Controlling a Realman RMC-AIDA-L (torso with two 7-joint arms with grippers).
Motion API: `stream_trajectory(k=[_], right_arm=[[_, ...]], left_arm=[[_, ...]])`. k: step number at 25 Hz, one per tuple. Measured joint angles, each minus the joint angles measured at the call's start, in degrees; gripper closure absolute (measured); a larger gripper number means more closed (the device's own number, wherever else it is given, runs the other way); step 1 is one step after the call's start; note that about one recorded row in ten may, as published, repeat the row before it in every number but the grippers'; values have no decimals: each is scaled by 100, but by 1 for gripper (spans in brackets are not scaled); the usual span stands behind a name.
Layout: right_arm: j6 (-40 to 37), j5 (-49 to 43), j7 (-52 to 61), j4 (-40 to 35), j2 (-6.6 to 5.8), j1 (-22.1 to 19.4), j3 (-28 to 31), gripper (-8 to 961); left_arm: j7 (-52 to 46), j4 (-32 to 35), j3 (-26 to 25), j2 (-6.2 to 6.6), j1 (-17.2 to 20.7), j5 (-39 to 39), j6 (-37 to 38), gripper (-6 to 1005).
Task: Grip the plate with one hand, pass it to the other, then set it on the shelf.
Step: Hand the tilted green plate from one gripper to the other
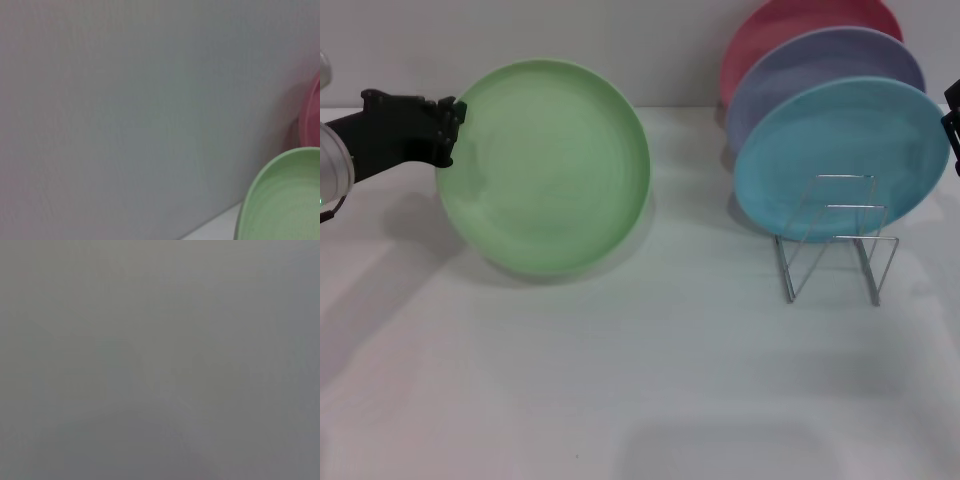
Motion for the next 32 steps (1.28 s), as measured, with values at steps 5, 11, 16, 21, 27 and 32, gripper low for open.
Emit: stream_trajectory(k=[5, 11, 16, 21, 27, 32], right_arm=[[0, 10, 97, 0, 0, 2, 11, 264], [-1, 13, 101, 0, 0, 0, 15, 264], [-1, 13, 102, 0, 2, -1, 73, 264], [-1, 17, 102, 21, 7, -1, 87, 265], [-1, 21, 102, 24, 9, -18, 85, 265], [-1, 21, 102, 26, 9, -28, 85, 265]], left_arm=[[248, -193, 330, 1, 148, -33, 579, 963], [977, -261, 581, 0, 302, -784, 1081, 965], [1917, -208, 798, -8, 410, -1767, 1374, 966], [2504, -152, 1021, -11, 441, -2201, 1632, 966], [2793, -221, 1108, -3, 441, -2134, 1932, 966], [2858, -236, 1196, -1, 410, -1690, 2285, 966]])
